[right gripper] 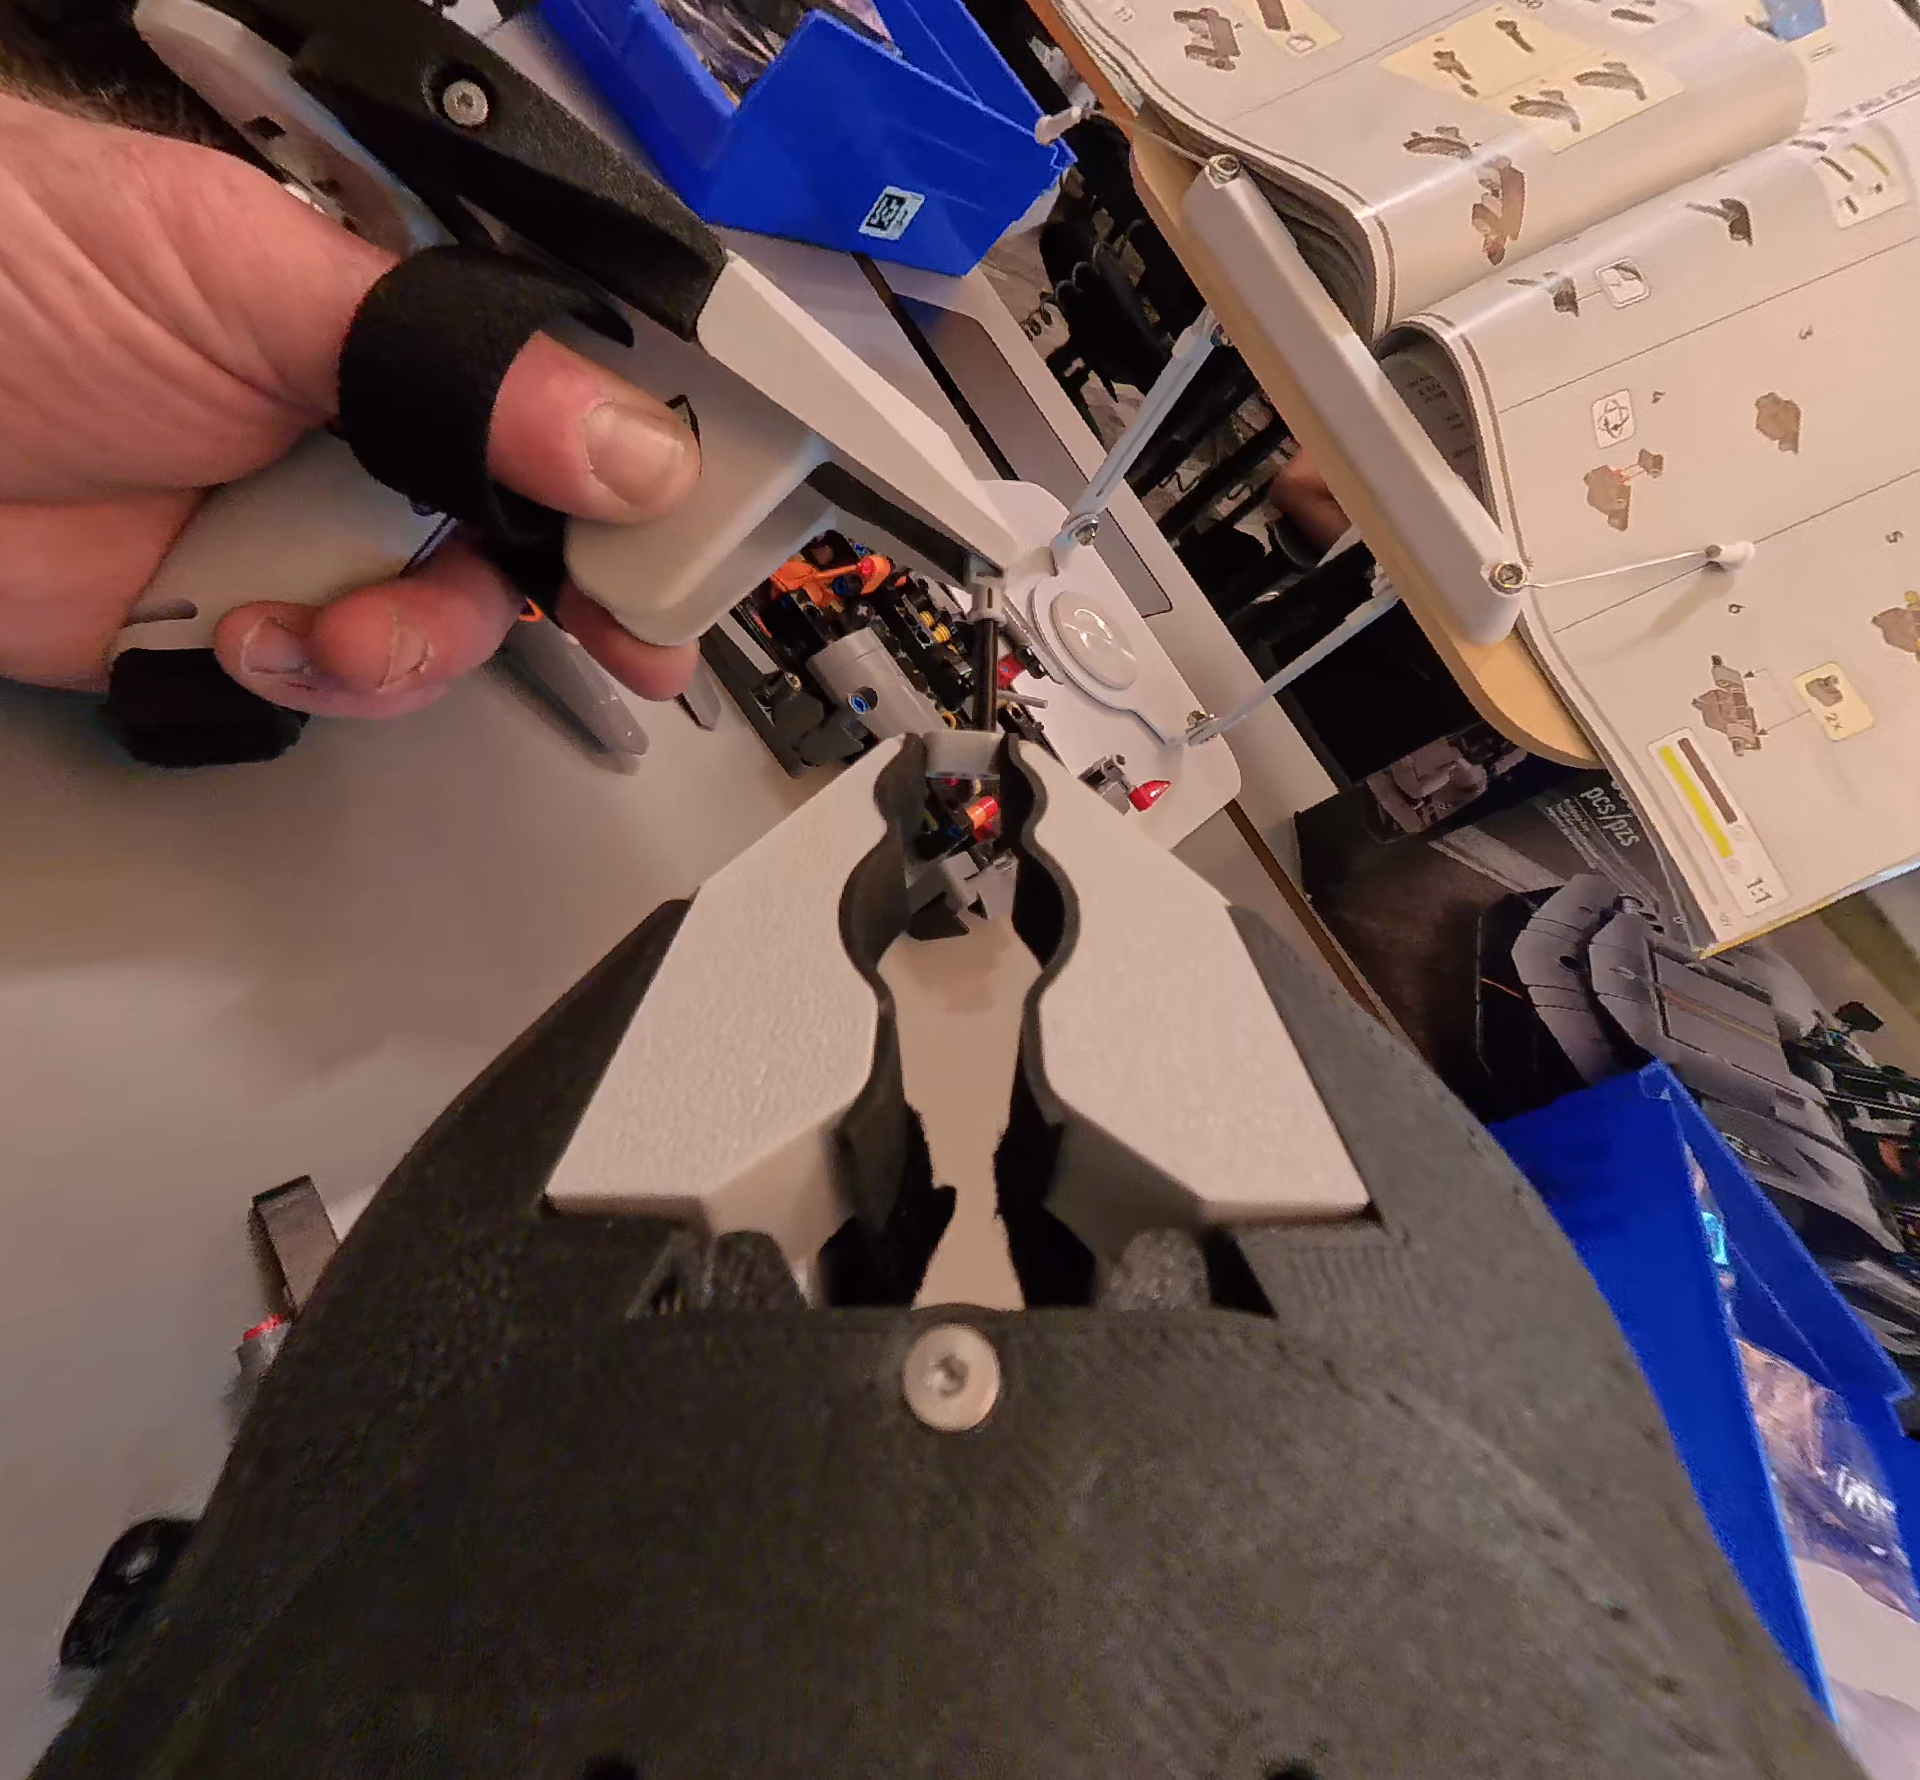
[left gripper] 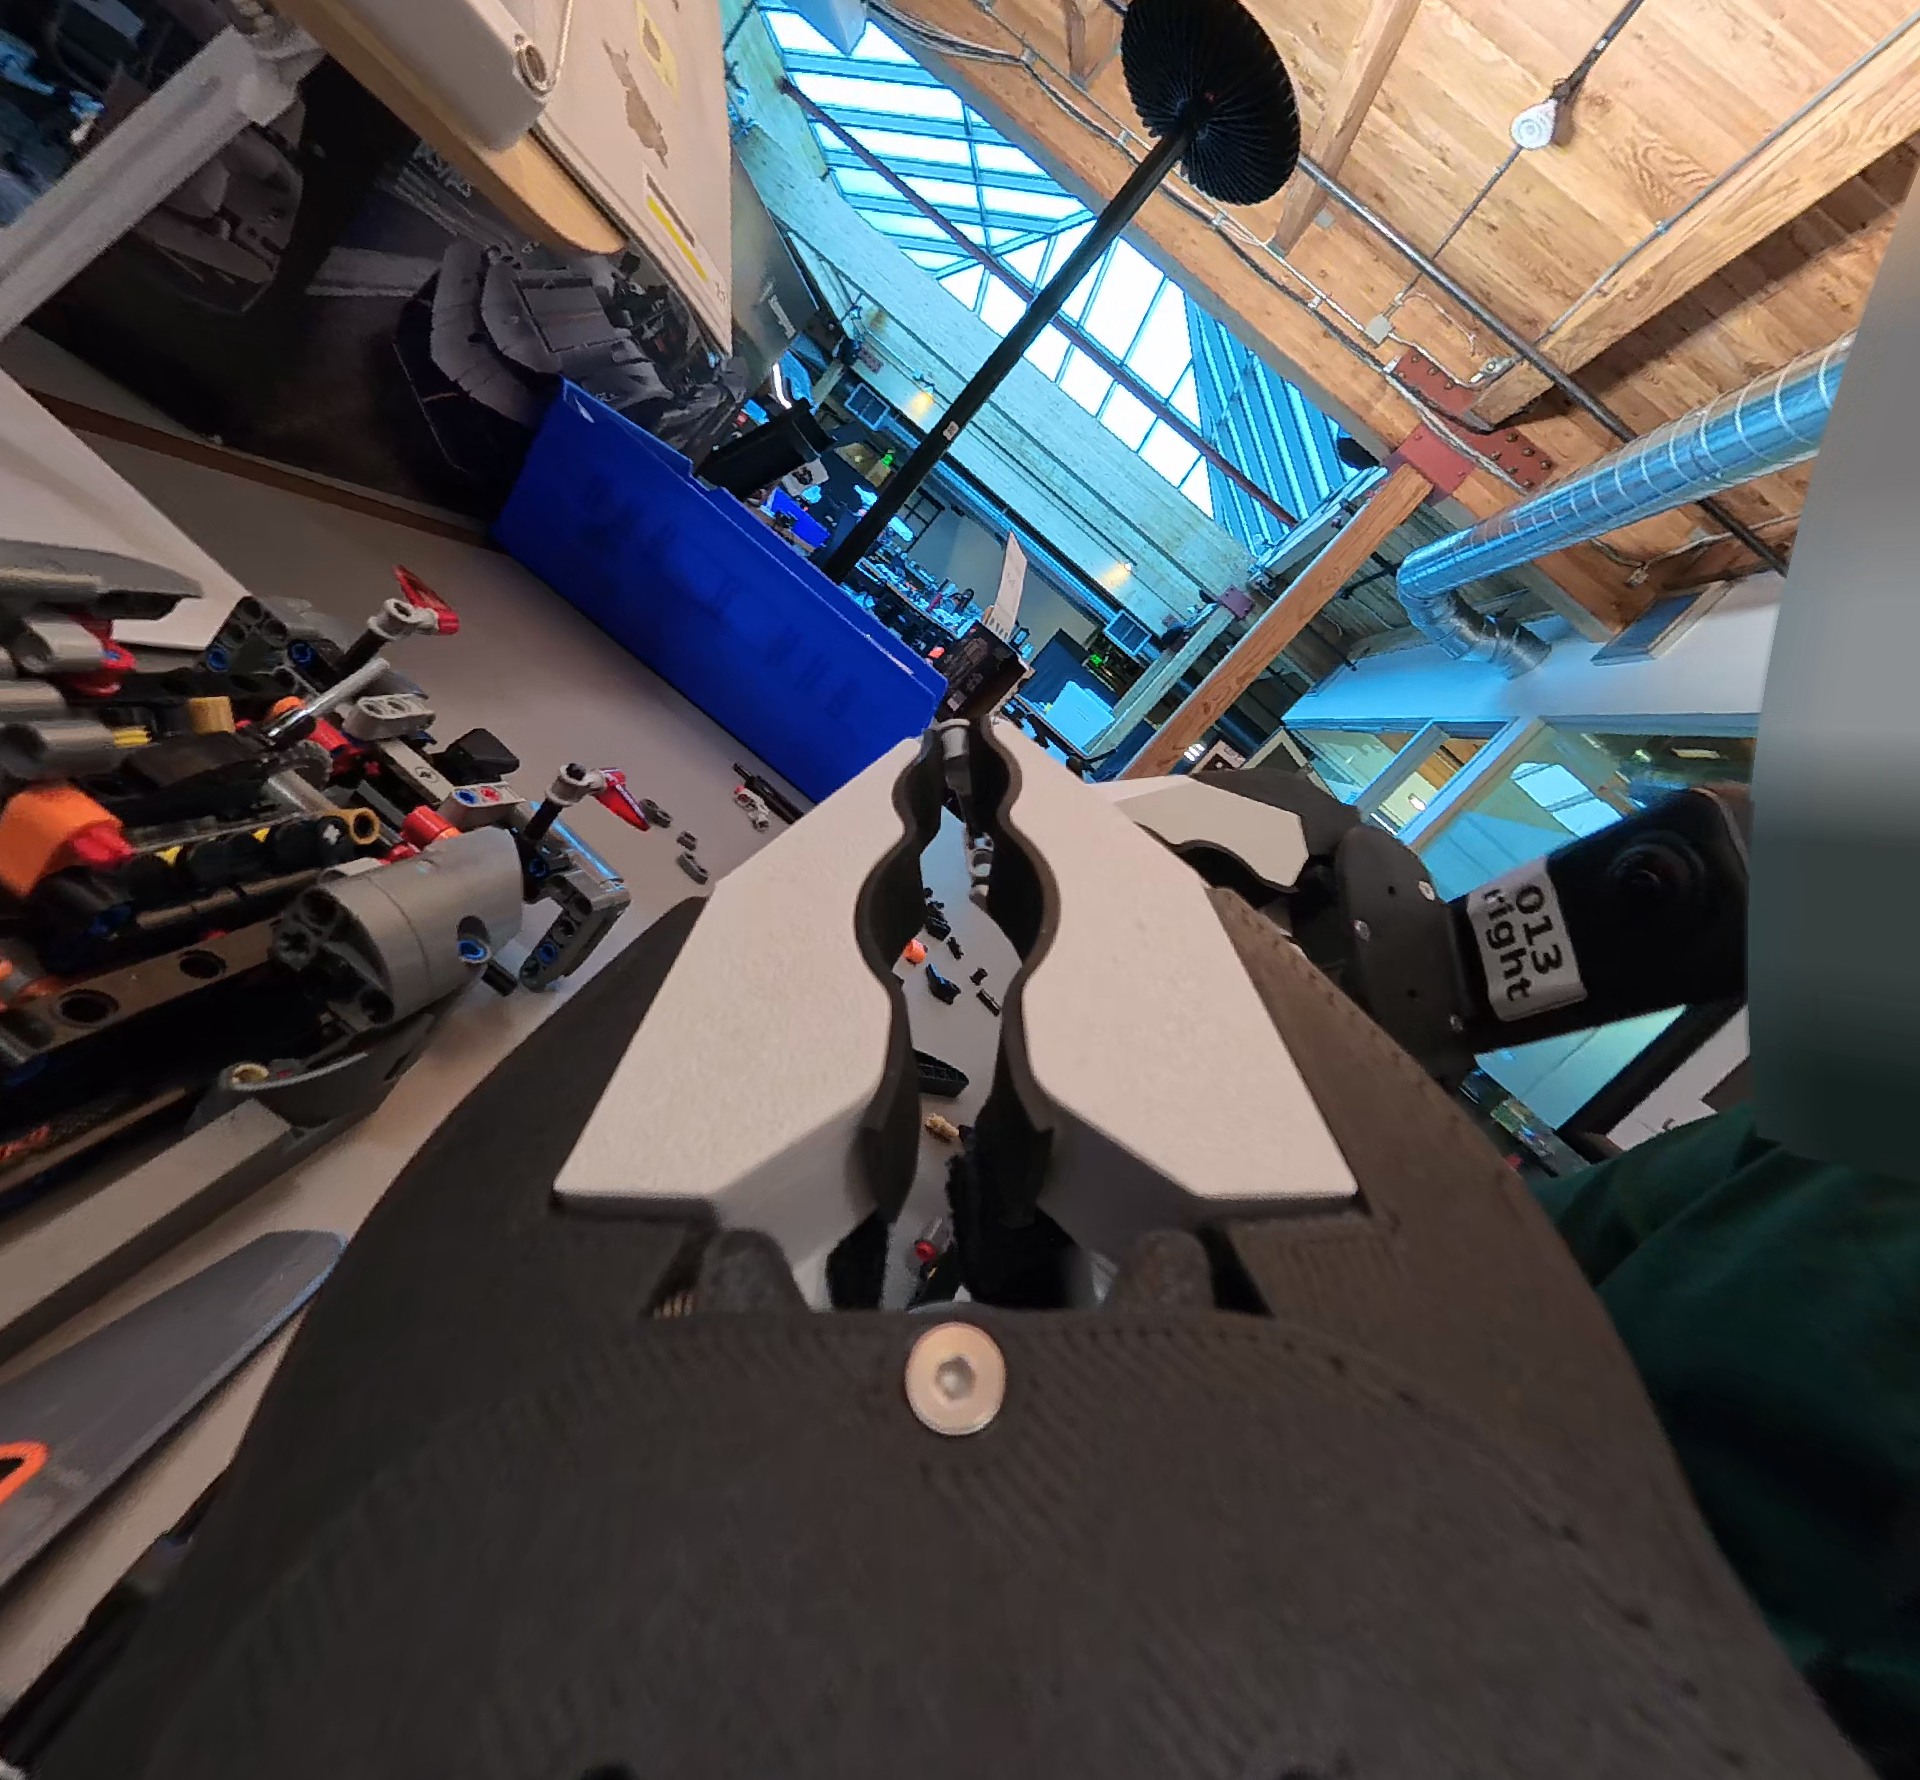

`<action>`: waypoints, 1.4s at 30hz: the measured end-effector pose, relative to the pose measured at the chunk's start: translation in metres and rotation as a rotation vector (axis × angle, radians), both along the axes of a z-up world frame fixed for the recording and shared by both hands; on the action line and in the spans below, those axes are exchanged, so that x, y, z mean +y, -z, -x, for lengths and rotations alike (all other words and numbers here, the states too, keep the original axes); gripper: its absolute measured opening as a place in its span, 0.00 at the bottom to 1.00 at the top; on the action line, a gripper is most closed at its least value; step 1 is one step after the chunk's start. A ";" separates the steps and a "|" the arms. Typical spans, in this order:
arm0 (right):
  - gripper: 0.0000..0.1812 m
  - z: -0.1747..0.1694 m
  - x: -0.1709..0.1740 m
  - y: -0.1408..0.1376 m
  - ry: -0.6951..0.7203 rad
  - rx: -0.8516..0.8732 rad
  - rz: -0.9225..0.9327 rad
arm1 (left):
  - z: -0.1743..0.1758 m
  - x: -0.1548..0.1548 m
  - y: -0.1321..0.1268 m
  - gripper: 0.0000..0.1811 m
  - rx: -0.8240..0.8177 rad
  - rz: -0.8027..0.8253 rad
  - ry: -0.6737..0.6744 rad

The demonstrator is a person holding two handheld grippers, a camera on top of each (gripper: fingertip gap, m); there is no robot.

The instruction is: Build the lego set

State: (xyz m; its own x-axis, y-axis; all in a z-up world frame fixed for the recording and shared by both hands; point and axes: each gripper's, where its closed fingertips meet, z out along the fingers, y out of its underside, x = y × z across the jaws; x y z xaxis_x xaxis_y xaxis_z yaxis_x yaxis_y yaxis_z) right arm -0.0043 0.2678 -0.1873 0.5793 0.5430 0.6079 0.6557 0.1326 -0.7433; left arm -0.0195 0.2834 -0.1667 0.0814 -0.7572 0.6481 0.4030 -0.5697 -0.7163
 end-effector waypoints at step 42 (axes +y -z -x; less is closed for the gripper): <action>0.07 0.014 0.006 -0.013 0.045 0.028 0.010 | 0.010 0.000 -0.013 0.02 -0.063 0.017 -0.027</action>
State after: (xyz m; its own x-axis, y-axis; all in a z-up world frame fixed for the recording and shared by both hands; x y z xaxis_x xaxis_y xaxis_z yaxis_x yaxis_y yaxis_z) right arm -0.0183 0.2740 -0.1743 0.6200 0.5218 0.5859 0.6400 0.0956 -0.7624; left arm -0.0296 0.2838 -0.1538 0.0600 -0.7442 0.6652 0.4623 -0.5699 -0.6793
